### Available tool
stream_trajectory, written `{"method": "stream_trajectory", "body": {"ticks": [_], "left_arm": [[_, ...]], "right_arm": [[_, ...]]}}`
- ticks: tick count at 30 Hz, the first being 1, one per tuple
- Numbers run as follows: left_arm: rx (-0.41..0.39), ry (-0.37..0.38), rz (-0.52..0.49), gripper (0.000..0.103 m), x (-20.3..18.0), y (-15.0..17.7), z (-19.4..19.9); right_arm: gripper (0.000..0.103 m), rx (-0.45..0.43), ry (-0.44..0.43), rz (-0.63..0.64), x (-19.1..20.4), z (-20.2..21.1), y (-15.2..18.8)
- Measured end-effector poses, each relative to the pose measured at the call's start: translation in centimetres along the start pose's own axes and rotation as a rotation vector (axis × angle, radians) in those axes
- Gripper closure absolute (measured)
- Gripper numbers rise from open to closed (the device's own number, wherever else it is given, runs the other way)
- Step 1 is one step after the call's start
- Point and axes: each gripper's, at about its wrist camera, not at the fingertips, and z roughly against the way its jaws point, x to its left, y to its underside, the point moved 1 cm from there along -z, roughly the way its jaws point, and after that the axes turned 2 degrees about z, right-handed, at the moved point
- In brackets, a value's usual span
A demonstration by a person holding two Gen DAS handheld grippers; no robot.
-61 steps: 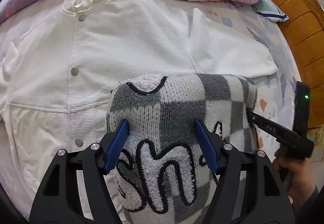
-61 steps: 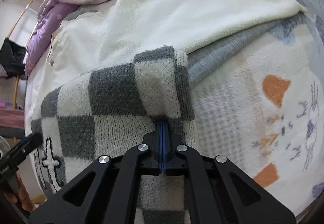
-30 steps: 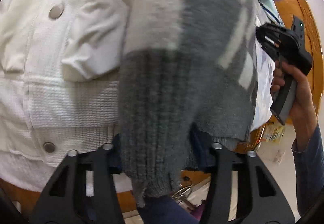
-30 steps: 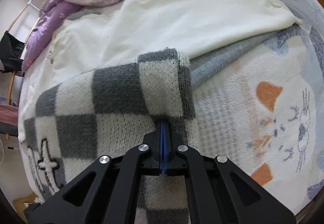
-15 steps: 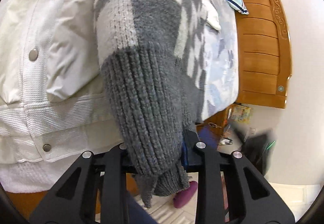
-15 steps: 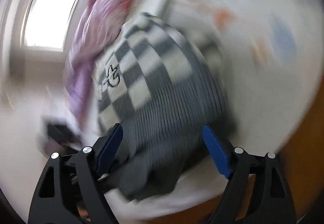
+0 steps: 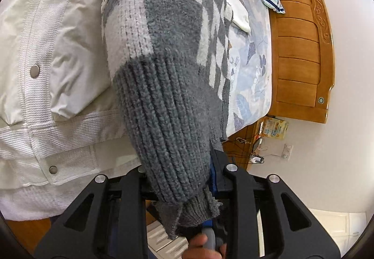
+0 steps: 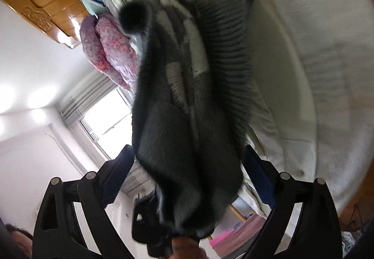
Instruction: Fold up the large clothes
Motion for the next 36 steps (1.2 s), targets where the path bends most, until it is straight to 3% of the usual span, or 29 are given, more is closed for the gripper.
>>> {"method": "stream_trajectory", "body": {"ticks": [8, 11, 12, 13, 15, 16, 17, 20, 24, 27, 30, 33, 35, 36], "left_arm": [[0.011, 0.0, -0.006, 0.077, -0.2, -0.7, -0.8], [0.015, 0.0, 0.001, 0.075, 0.2, -0.9, -0.8], [0.025, -0.01, 0.002, 0.074, 0.3, -0.9, -0.9], [0.039, -0.019, 0.011, 0.067, 0.4, -1.0, -1.0], [0.067, -0.006, 0.015, 0.05, 0.6, -0.9, -0.8], [0.064, -0.012, 0.007, 0.03, 0.6, -0.9, -0.4], [0.036, -0.027, -0.009, 0.022, 0.5, -0.9, 0.6], [0.015, -0.048, -0.059, 0.017, 0.3, -1.3, 3.1], [-0.072, -0.176, -0.154, 0.017, -0.7, -3.9, 5.6], [-0.107, -0.234, -0.196, 0.017, -2.5, -7.2, 5.2], [-0.108, -0.298, -0.302, 0.017, -5.5, -11.3, 2.6], [0.027, -0.278, -0.327, 0.017, -6.8, -15.3, -2.2], [0.087, -0.323, -0.331, 0.017, -7.1, -17.7, -4.9], [0.125, -0.309, -0.332, 0.017, -7.1, -18.8, -6.3]], "right_arm": [[0.015, -0.019, 0.103, 0.079, 1.3, -3.3, -1.3], [0.058, -0.036, 0.11, 0.097, 1.4, -3.6, -1.1], [0.069, -0.036, 0.123, 0.118, 1.6, -3.4, -1.1], [0.071, -0.035, 0.138, 0.135, 1.9, -3.2, -1.1], [0.073, -0.024, 0.185, 0.195, 3.3, -2.9, -1.5], [0.073, -0.021, 0.212, 0.223, 4.5, -2.9, -1.9], [0.074, -0.021, 0.244, 0.255, 5.4, -2.4, -2.1], [0.074, -0.005, 0.321, 0.348, 8.0, -1.6, -2.6], [0.075, 0.047, 0.47, 0.491, 11.7, 1.0, -4.8], [0.074, 0.092, 0.57, 0.511, 11.9, 2.7, -7.2], [0.074, 0.132, 0.603, 0.498, 11.5, 2.7, -9.0], [0.074, 0.16, 0.623, 0.488, 11.8, 1.7, -9.9], [0.073, 0.17, 0.627, 0.476, 11.8, 1.5, -10.4], [0.073, 0.176, 0.623, 0.464, 11.9, 1.3, -10.9]]}}
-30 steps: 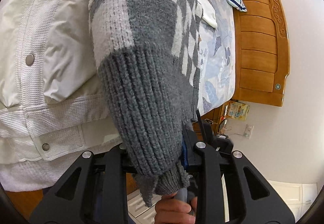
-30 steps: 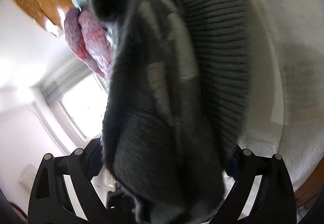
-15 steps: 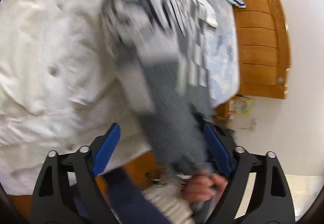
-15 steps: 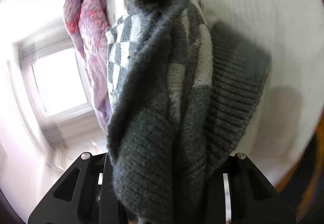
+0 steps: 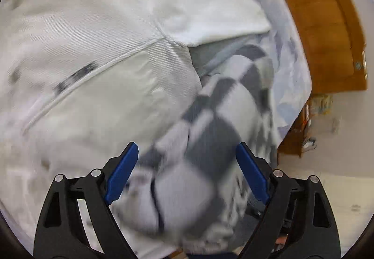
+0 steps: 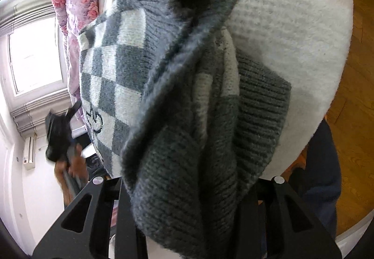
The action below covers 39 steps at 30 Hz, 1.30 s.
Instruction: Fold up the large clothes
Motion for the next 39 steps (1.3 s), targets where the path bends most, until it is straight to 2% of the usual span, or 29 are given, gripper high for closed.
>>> {"method": "stream_trajectory", "body": {"ticks": [1, 3, 5, 7, 9, 10, 12, 14, 17, 20, 24, 25, 27, 29, 31, 33, 36, 37, 39], "left_arm": [[0.037, 0.043, 0.029, 0.017, 0.2, -1.2, -1.3], [0.096, 0.068, 0.128, 0.017, 0.7, -2.4, -3.2], [0.138, 0.029, 0.139, 0.016, 1.1, -2.6, -4.7], [0.175, 0.059, 0.198, 0.016, 1.9, -2.4, -6.1], [0.178, 0.055, 0.22, 0.016, 2.3, -2.5, -6.7], [0.177, 0.045, 0.211, 0.018, 2.2, -2.5, -6.7], [0.174, 0.026, 0.167, 0.034, 1.2, -2.7, -6.8], [0.151, -0.037, 0.074, 0.053, -0.8, -2.6, -6.6], [0.12, -0.16, -0.047, 0.064, -3.7, -2.2, -6.0], [0.066, -0.258, -0.132, 0.068, -6.2, -1.1, -5.3], [-0.013, -0.309, -0.193, 0.074, -8.7, -0.1, -4.3], [-0.031, -0.318, -0.229, 0.078, -9.7, 0.1, -3.9], [-0.072, -0.281, -0.253, 0.079, -12.3, -0.8, -3.0], [-0.076, -0.297, -0.285, 0.079, -14.6, -1.7, -2.7], [-0.094, -0.316, -0.291, 0.079, -15.5, -2.6, -2.6], [-0.103, -0.303, -0.28, 0.079, -15.9, -3.0, -2.5], [-0.053, -0.334, -0.252, 0.077, -15.7, -3.7, -3.6], [-0.034, -0.337, -0.208, 0.075, -14.7, -3.8, -4.0], [0.055, -0.312, -0.104, 0.071, -11.2, -4.0, -5.9]], "right_arm": [[0.073, 0.005, -0.001, -0.001, -0.1, 0.1, -0.3], [0.073, 0.014, 0.017, 0.012, -0.6, 0.4, -0.1], [0.072, 0.017, 0.041, 0.024, 0.1, -0.6, -0.3], [0.072, 0.024, 0.063, 0.031, 0.8, -1.5, -0.3], [0.071, 0.03, 0.066, 0.018, 0.9, -1.8, -0.8], [0.071, 0.035, 0.071, 0.013, 1.1, -2.2, -0.9], [0.071, 0.045, 0.095, 0.02, 2.0, -2.9, -1.3], [0.071, 0.059, 0.134, 0.062, 3.4, -3.3, -1.8], [0.072, 0.076, 0.207, 0.13, 6.1, -3.4, -2.4], [0.073, 0.085, 0.287, 0.242, 9.1, -3.0, -2.7], [0.074, 0.052, 0.357, 0.358, 12.6, -1.4, -3.8], [0.074, 0.039, 0.367, 0.381, 13.4, -1.0, -3.9], [0.074, 0.007, 0.383, 0.445, 15.5, -0.1, -4.6], [0.074, -0.029, 0.379, 0.505, 17.8, 0.9, -5.5], [0.074, -0.058, 0.373, 0.527, 19.3, 1.8, -6.2], [0.074, -0.09, 0.38, 0.588, 21.4, 2.6, -6.7], [0.074, -0.093, 0.406, 0.61, 22.2, 3.0, -7.9], [0.074, -0.082, 0.384, 0.566, 21.5, 2.9, -8.5], [0.074, -0.025, 0.354, 0.488, 19.2, 2.2, -9.4]]}}
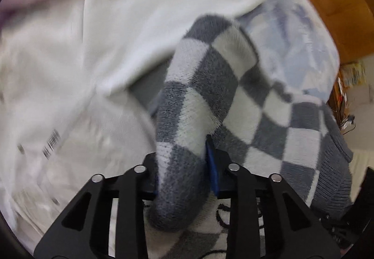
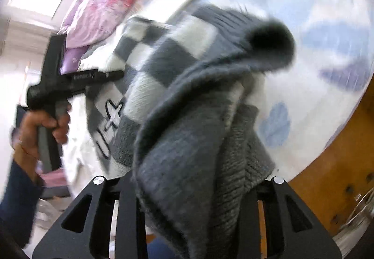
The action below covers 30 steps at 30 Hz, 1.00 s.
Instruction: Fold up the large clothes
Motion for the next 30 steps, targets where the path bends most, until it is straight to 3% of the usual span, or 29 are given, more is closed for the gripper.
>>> {"method": "stream_trajectory", "body": {"ticks": [2, 3, 5, 7, 8, 9, 10, 14, 20, 25, 30], "left_arm": [[0.028, 0.0, 0.042, 0.037, 1.7, 0.5, -1.3], [0.028, -0.005, 0.04, 0.028, 2.1, 0.6, -1.8], [0.057, 0.043, 0.059, 0.018, 2.6, 0.4, -3.0], [0.093, 0.093, 0.102, 0.015, 3.1, 0.0, -4.5], [0.104, 0.117, 0.107, 0.017, 2.8, -0.1, -5.1], [0.094, 0.122, 0.082, 0.025, 2.1, -0.2, -5.2], [0.08, 0.146, 0.038, 0.045, 0.9, -0.2, -5.0], [0.027, 0.029, -0.088, 0.066, -1.8, 0.0, -3.9], [-0.072, 0.013, -0.178, 0.069, -5.2, -1.0, -0.2], [-0.173, 0.061, -0.272, 0.069, -9.6, -5.4, 3.1], [-0.21, 0.065, -0.374, 0.069, -14.6, -10.7, 2.2]], "right_arm": [[0.074, 0.034, 0.019, -0.009, -0.8, -2.1, 0.7], [0.074, 0.039, 0.019, -0.022, -1.1, -2.6, 1.1], [0.074, 0.049, 0.018, -0.051, -2.1, -3.7, 1.4], [0.074, 0.053, 0.024, -0.055, -1.8, -4.9, 0.6], [0.074, 0.063, 0.034, -0.051, -1.7, -5.4, 0.2], [0.074, 0.068, 0.04, -0.054, -2.0, -4.8, 0.3], [0.074, 0.076, 0.046, -0.058, -2.3, -4.5, 0.2], [0.074, 0.076, 0.072, -0.047, -2.2, -3.5, 0.3], [0.074, -0.023, 0.095, 0.003, -0.7, 0.6, 0.5], [0.074, -0.188, 0.141, 0.018, -0.1, 4.8, -2.2], [0.074, -0.282, 0.129, -0.127, -4.2, 4.8, -4.7]]}}
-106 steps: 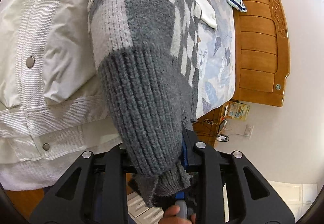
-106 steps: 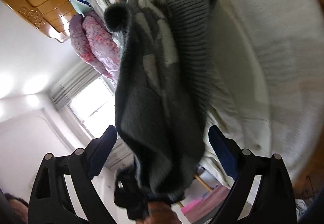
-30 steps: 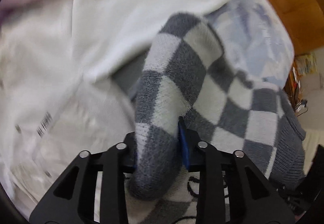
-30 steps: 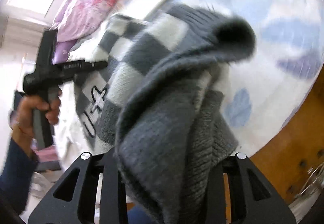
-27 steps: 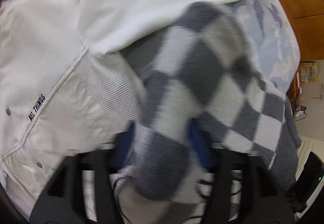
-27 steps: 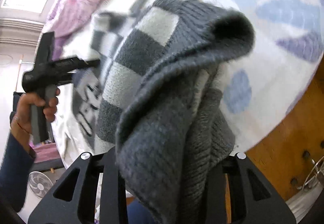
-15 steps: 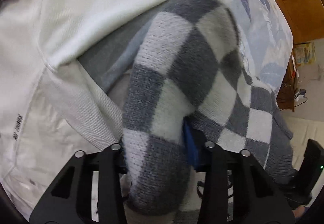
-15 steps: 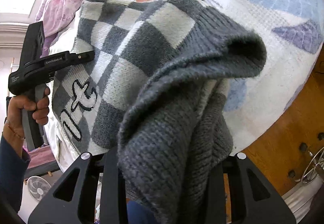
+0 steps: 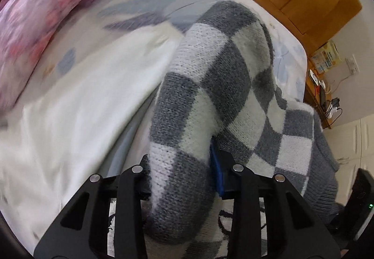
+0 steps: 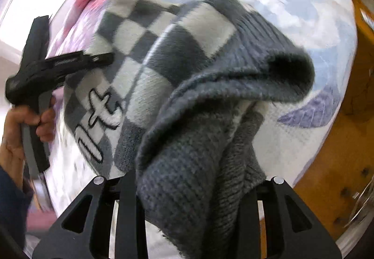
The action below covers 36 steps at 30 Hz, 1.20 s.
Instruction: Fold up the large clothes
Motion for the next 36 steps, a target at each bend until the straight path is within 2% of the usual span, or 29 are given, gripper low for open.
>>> {"method": "stream_trajectory", "body": {"ticks": [2, 4, 5, 6, 7, 8, 12, 14, 17, 20, 22, 24, 27, 28, 29, 31, 32, 34, 36], "left_arm": [[0.038, -0.022, -0.047, 0.065, -0.7, -1.2, -2.9], [0.06, -0.081, -0.079, 0.065, -1.4, -1.7, -6.3], [0.091, -0.132, -0.115, 0.056, -1.7, -1.5, -8.4], [0.073, -0.177, -0.141, 0.048, -2.0, -1.2, -9.4], [0.031, -0.228, -0.147, 0.025, -2.2, -1.3, -9.4], [0.013, -0.266, -0.141, 0.012, -1.7, -1.1, -9.2], [0.008, -0.215, -0.049, 0.012, 0.2, -1.1, -8.4], [-0.009, -0.219, -0.038, 0.012, 0.6, -0.8, -7.1], [-0.048, -0.237, 0.005, 0.012, 0.6, 0.2, -4.3], [-0.082, -0.258, 0.109, 0.012, 0.6, 2.3, -1.4], [-0.077, -0.256, 0.199, 0.012, 0.9, 4.0, -0.1], [-0.067, -0.256, 0.27, 0.012, 1.0, 5.7, 0.6], [-0.052, -0.204, 0.354, 0.012, 0.9, 7.4, -0.2], [-0.032, -0.205, 0.368, 0.012, 1.0, 7.6, -1.3], [-0.016, -0.24, 0.363, 0.012, 1.0, 7.6, -2.1], [-0.002, -0.301, 0.327, 0.009, 1.1, 7.2, -3.7], [0.001, -0.297, 0.331, 0.007, 1.3, 6.9, -4.1], [0.006, -0.278, 0.352, 0.005, 2.1, 6.4, -4.4], [0.016, -0.261, 0.364, 0.004, 2.7, 6.2, -5.0]], "right_arm": [[0.073, 0.016, 0.035, -0.066, -2.2, -3.1, -0.1], [0.072, 0.076, 0.086, -0.121, -4.3, -6.4, 0.4], [0.07, 0.122, 0.12, -0.17, -5.5, -8.3, 0.8], [0.061, 0.118, 0.128, -0.211, -6.4, -8.8, 1.1], [0.05, 0.108, 0.132, -0.245, -7.1, -8.8, 1.5], [0.047, 0.101, 0.143, -0.241, -7.2, -8.7, 1.9], [0.044, 0.104, 0.135, -0.221, -7.4, -8.3, 3.2], [0.044, 0.122, 0.123, -0.222, -7.4, -8.3, 3.1], [0.044, 0.168, 0.153, -0.151, -7.8, -7.1, 2.8], [0.044, 0.207, 0.197, -0.006, -6.5, -5.1, 3.2], [0.044, 0.218, 0.21, 0.108, -5.3, -3.4, 3.4], [0.043, 0.209, 0.222, 0.232, -4.2, -1.4, 3.4], [0.042, 0.162, 0.215, 0.434, -1.7, 1.0, 3.1], [0.042, 0.153, 0.209, 0.48, -0.5, 0.6, 2.9], [0.042, 0.137, 0.198, 0.56, 0.6, 0.5, 2.7], [0.042, 0.114, 0.189, 0.645, 0.9, -1.8, 1.4], [0.042, 0.12, 0.175, 0.67, 0.8, -3.1, 1.0], [0.042, 0.186, 0.15, 0.666, -0.2, -6.3, 0.7], [0.042, 0.271, 0.186, 0.665, -2.7, -9.7, 1.8]]}}
